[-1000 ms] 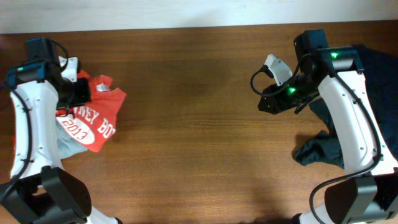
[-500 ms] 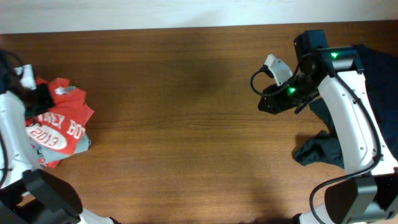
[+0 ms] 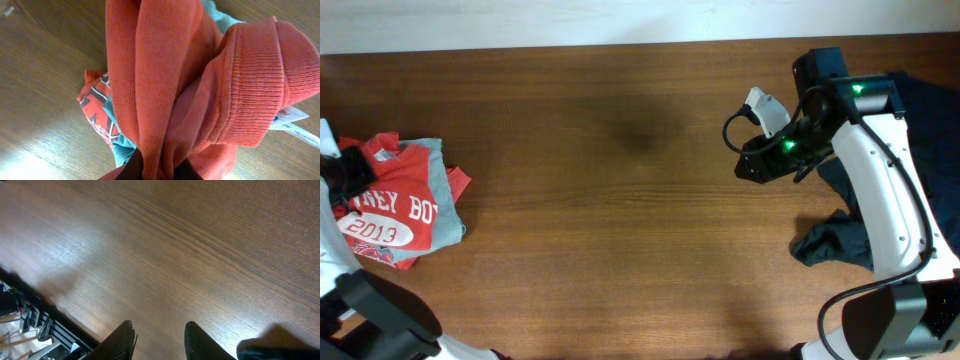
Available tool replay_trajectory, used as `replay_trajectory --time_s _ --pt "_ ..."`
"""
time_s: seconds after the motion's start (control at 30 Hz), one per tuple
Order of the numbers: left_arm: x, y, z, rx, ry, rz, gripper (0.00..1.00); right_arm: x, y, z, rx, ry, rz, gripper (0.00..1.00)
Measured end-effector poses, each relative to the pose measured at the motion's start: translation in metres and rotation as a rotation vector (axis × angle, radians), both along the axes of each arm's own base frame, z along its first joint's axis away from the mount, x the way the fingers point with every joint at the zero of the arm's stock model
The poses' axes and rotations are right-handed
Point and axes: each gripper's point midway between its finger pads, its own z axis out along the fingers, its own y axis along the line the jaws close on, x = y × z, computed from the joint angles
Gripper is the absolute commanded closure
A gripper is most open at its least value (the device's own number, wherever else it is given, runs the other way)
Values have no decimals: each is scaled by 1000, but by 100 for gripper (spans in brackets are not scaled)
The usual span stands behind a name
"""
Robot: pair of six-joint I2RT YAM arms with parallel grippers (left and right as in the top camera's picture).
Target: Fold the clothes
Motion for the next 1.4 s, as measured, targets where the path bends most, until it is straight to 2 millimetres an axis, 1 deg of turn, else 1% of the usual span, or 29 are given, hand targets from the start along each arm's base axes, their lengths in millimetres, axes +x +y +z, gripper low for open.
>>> replay_trajectory --time_s 0.1,0.33,0.37,0.4,0.43,0.5,0.53,0.63,0.67,0.77,1.17,1.2,1.27,1.3,1.33,1.37,1.4 --pt "-1 3 -4 -16 -1 9 99 0 0 0 0 0 0 62" --pt "-4 8 -4 -24 -11 24 98 0 0 0 0 0 0 62" --pt "-5 11 -4 -25 -13 30 96 0 0 0 0 0 1 61" --pt "-6 12 -4 -25 -14 34 85 0 0 0 0 0 1 61" --pt "-8 14 -4 -25 -13 41 78 0 0 0 0 0 1 62" --pt "-11 17 -4 -25 -14 51 59 0 0 0 0 0 0 62" --pt "-11 19 -4 -25 -14 56 56 0 0 0 0 0 1 62" --pt "-14 22 -4 -26 -15 69 55 0 0 0 0 0 1 62" --pt "-15 23 -4 -26 -15 71 53 0 0 0 0 -1 1 61" --pt "-15 23 -4 -26 -16 74 52 0 0 0 0 0 0 62" --pt "-15 23 -4 -27 -15 74 53 0 0 0 0 0 0 61" --pt "-15 23 -4 -27 -16 74 57 0 0 0 0 0 0 61" --pt "-15 23 -4 -28 -16 75 76 0 0 0 0 0 0 61" --pt "-15 23 -4 -28 -16 79 80 0 0 0 0 0 0 61" --pt "-15 23 -4 -29 -17 81 80 0 0 0 0 -1 0 61" --pt "-17 25 -4 -25 -10 99 77 0 0 0 0 0 0 61" --pt "-21 27 -5 -13 5 125 70 0 0 0 0 0 1 61"
